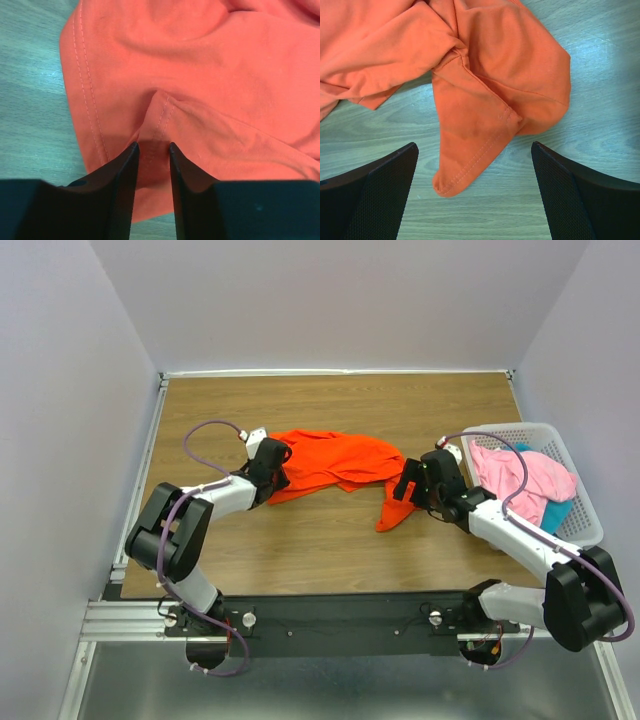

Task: Fold and stack the t-shirts
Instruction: Flatten the tshirt out

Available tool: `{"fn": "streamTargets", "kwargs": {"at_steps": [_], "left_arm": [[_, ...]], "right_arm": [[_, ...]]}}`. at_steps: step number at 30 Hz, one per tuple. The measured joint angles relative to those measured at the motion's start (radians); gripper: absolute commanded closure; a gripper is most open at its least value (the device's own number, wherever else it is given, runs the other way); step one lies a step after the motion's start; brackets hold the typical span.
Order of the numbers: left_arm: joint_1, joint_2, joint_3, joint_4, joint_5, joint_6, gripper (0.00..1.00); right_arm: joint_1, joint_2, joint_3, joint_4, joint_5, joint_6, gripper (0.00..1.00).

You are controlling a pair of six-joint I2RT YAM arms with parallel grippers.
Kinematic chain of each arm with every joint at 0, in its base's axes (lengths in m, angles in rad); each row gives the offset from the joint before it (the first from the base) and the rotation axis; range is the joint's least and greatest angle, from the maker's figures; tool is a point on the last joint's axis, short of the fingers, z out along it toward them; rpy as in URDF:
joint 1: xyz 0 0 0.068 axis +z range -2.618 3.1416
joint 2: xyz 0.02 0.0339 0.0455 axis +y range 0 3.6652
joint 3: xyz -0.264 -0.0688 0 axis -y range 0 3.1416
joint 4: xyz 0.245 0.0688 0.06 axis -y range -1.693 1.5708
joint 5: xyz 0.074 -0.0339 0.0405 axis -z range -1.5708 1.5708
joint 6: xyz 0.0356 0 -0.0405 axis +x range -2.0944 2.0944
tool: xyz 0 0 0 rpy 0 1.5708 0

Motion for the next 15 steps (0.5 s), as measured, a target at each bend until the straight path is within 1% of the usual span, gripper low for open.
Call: {"fn": "streamTargets", "kwargs": {"at_steps": [3,6,7,9,12,13,15], "left_arm": [[0.0,0.012,0.01,0.002,0.005,0.007,0.64],[0.0,0.018,0.011,0.002,0.009,0.011,0.66],[0.0,0.018,0.011,0.002,0.01,0.013,0.69],[0.0,0.018,0.011,0.003,0.01,0.016,0.69],[0.0,0.018,0.011,0.011,0.012,0.028,0.83],[0.0,0.018,0.011,0.018,0.013,0.035,1.0],[0.0,0.018,0.011,0.026,0.016,0.042,1.0]], "right_arm": [[0.0,-0.002,-0.001,0.0,0.0,0.0,0.0],[0.0,-0.023,-0.008,0.0,-0.001,0.0,0.0],[0.0,-0.031,-0.01,-0.001,-0.003,0.0,0.0],[0.0,-0.046,-0.015,0.0,-0.007,0.0,0.0],[0.0,-0.066,-0.027,-0.002,-0.007,-0.002,0.0],[0.0,-0.072,-0.031,-0.003,-0.007,-0.002,0.0],[0.0,-0.082,-0.035,-0.006,-0.008,-0.004,0.0]]}}
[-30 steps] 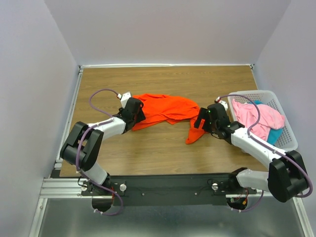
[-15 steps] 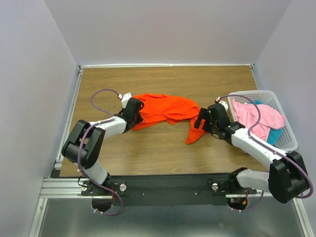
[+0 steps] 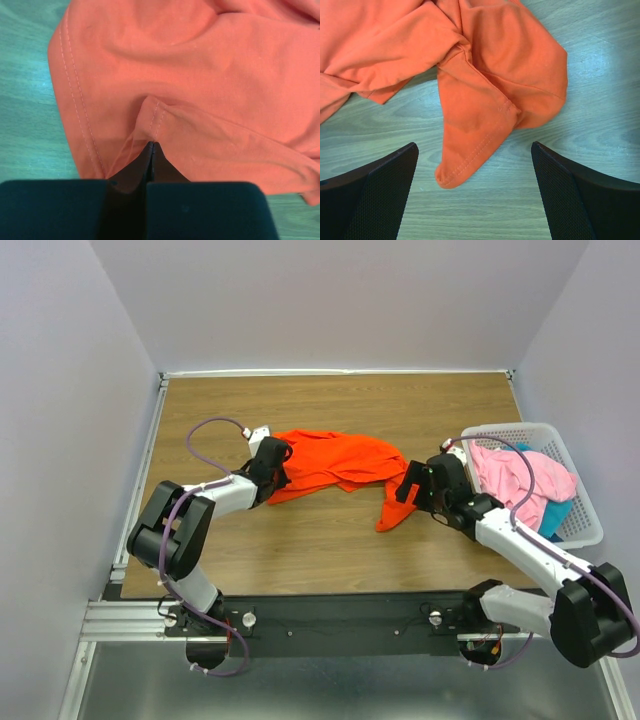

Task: Fold and stack the t-shirts
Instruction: Flatten the tshirt out

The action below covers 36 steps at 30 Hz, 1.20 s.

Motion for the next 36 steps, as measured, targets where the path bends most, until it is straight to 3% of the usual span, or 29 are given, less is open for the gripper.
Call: {"fn": "streamTargets", "kwargs": {"at_steps": [8,19,29,32,34,36], "left_arm": [[0.0,-0.011,-0.007,0.017,0.001,0.021,1.0],[0.0,-0.158,-0.063,0.084,-0.005,0.04,1.0],[0.0,-0.283,-0.164,0.126,0.021,0.04,1.0],[0.0,-0.299,-0.184,0.14,0.03,0.04,1.0],[0.0,-0.304,-0.193,0.149,0.04,0.04,1.0],[0.0,-0.307,-0.2,0.158,0.048,0.04,1.0]], "right_arm": [[0.0,-0.051,-0.015,-0.004,0.0,-0.002,0.0],[0.005,-0.051,-0.016,-0.007,-0.027,-0.004,0.02],[0.224,0.179,-0.015,-0.008,-0.001,0.024,0.05],[0.243,0.237,0.006,-0.005,0.042,0.051,0.11],[0.244,0.272,0.031,-0.005,0.077,0.069,0.27],[0.244,0.297,0.044,-0.005,0.118,0.09,0.72]]}}
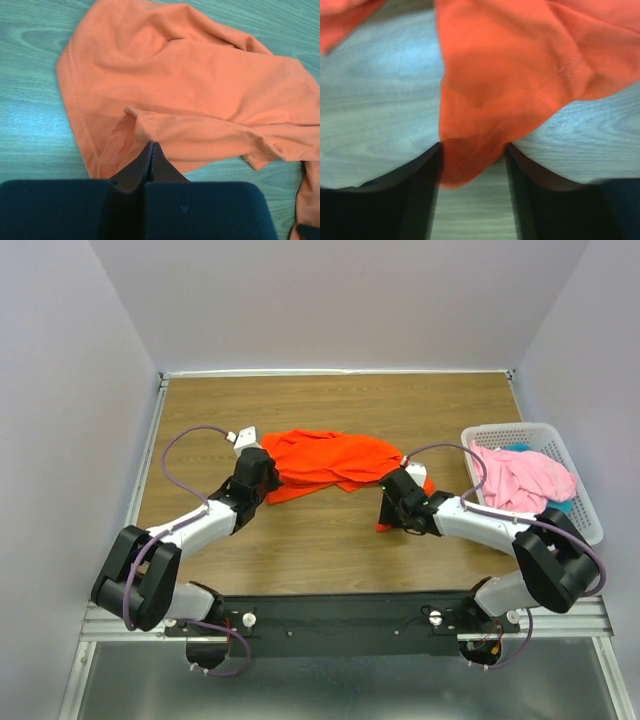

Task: Fold and stack the t-shirts
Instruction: Flatten the tshirt out

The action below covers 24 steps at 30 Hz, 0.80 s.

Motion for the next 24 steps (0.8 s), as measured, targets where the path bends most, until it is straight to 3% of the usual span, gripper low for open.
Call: {"fn": "streamTargets", "kwargs": {"at_steps": [4,8,16,21,24], "left_arm": [[0.0,-0.013,-0.001,0.008,0.002,0.0,1.0],[0.0,-0.074,0.009,0.011,-0.006,0.003,1.0],[-0.001,-0.389,0.106,0.005,-0.058,0.035,1.0],[-0.001,-0.533,0.235,-0.019,-0.113,0.08,1.0],[-0.001,-0.596,0.322,-0.034,-0.12,0.109,1.0]], "right_arm": [[0.0,0.028,0.026,-0.027,0.094,0.045,0.87],[0.0,0.0,0.112,-0.094,0.224,0.049,0.96],[0.003,-0.289,0.4,-0.142,0.375,-0.078,0.97],[0.003,-0.36,0.635,-0.139,0.351,-0.22,0.98],[0.003,-0.394,0.79,-0.151,0.259,-0.308,0.99]]}}
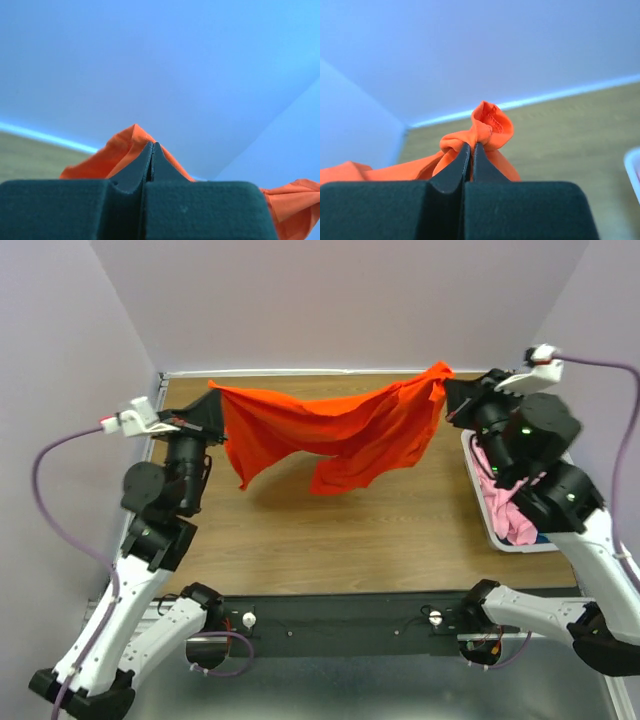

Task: Fold and stack the t-shirts
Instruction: Flatten the tshirt out

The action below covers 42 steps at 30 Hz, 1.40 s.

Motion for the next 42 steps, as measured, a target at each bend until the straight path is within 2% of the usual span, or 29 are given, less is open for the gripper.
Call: {"fn": "streamTargets", "kwargs": {"at_steps": [11,16,20,25,29,32,33,34,35,36,37,38,39,40,42], "left_arm": [[0.0,-0.226,0.195,-0.016,0.076,0.047,1.0],[0.0,-0.243,0.215,-0.016,0.095,0.049,1.0],[0.0,-0.221,0.215,-0.021,0.091,0.051,1.0],[0.0,-0.119,0.203,-0.013,0.022,0.058,1.0],[0.002,0.034,0.152,-0.003,-0.119,0.059,1.0],[0.068,0.196,0.106,0.003,-0.138,0.046,1.0],[0.113,0.284,0.091,0.007,-0.127,0.033,1.0],[0.151,0.351,0.086,0.009,-0.116,0.024,1.0],[0.187,0.436,0.084,0.008,-0.105,0.016,0.94],[0.219,0.517,0.088,0.006,-0.1,0.01,0.03],[0.25,0.61,0.111,-0.005,-0.081,0.008,0.02],[0.271,0.692,0.14,-0.014,-0.054,0.002,0.02],[0.288,0.762,0.17,-0.029,-0.034,-0.002,0.02],[0.304,0.842,0.207,-0.048,-0.011,-0.009,0.02],[0.331,0.965,0.281,-0.089,0.03,-0.017,0.02]], "right_arm": [[0.0,-0.032,0.41,-0.019,-0.449,-0.116,0.99],[0.0,-0.005,0.506,-0.024,-0.562,-0.127,0.99],[0.0,0.029,0.517,-0.024,-0.563,-0.139,0.99],[0.0,0.148,0.492,-0.023,-0.435,-0.175,0.99],[0.0,0.291,0.449,-0.02,-0.271,-0.205,0.99],[-0.035,0.442,0.421,-0.014,-0.208,-0.217,0.98],[-0.067,0.51,0.416,-0.009,-0.216,-0.216,0.96],[-0.104,0.575,0.411,-0.005,-0.225,-0.213,0.82],[-0.135,0.629,0.409,0.0,-0.237,-0.209,0.74],[-0.172,0.694,0.41,0.011,-0.254,-0.21,0.64],[-0.216,0.792,0.429,0.015,-0.276,-0.205,0.4],[-0.25,0.878,0.46,0.021,-0.309,-0.196,0.29],[-0.281,0.965,0.493,0.033,-0.338,-0.204,0.06],[-0.3,1.027,0.519,0.035,-0.362,-0.203,0.0],[-0.344,1.167,0.58,0.039,-0.434,-0.195,0.0]]}}
